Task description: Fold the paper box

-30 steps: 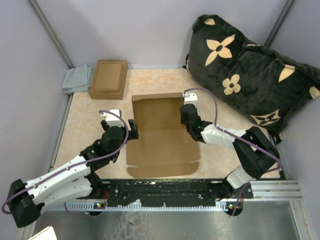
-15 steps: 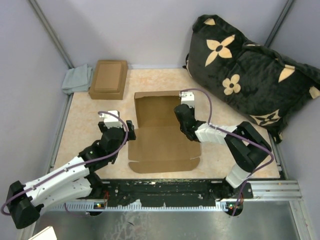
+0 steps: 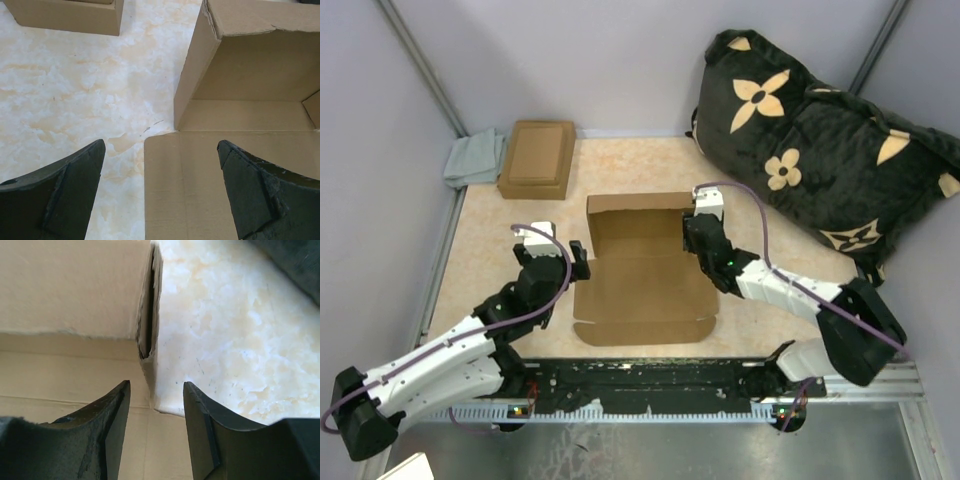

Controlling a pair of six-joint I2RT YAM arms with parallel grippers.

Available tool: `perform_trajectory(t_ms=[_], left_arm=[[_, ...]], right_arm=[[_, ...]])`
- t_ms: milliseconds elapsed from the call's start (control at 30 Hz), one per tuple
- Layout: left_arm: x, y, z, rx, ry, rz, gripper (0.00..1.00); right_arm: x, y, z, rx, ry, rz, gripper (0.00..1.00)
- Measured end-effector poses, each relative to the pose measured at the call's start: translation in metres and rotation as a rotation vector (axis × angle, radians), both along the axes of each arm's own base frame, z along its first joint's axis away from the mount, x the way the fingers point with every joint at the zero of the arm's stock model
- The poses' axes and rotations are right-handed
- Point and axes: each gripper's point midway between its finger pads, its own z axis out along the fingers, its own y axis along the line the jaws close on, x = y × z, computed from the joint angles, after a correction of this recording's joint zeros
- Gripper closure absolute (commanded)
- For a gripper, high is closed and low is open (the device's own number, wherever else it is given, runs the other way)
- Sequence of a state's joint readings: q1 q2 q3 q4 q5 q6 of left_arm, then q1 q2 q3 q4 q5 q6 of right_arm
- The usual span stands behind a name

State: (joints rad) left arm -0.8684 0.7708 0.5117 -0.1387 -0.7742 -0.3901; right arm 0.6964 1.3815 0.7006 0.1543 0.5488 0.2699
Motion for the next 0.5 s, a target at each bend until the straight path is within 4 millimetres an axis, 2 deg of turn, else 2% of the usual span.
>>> perform_trajectory(t_ms=[100,333,500], left_arm=[[-0.001,0.001,0.004,-0.015,-0.012,0.003,0.00],[-0.003,0.007,0.013,-0.040,-0.036,0.018,0.00],[-0.005,0.010,0.012,-0.030,-0.024,0.023,0.00]], right_arm=[[-0.002,-0.002,0.022,0.028,-0.040,0.005,0.53],[-0.017,0.000,0.031,-0.003,-0.014,0.102,0.58],[-0.033,0.012,0.065,-0.039,-0.104,0.228,0.56]])
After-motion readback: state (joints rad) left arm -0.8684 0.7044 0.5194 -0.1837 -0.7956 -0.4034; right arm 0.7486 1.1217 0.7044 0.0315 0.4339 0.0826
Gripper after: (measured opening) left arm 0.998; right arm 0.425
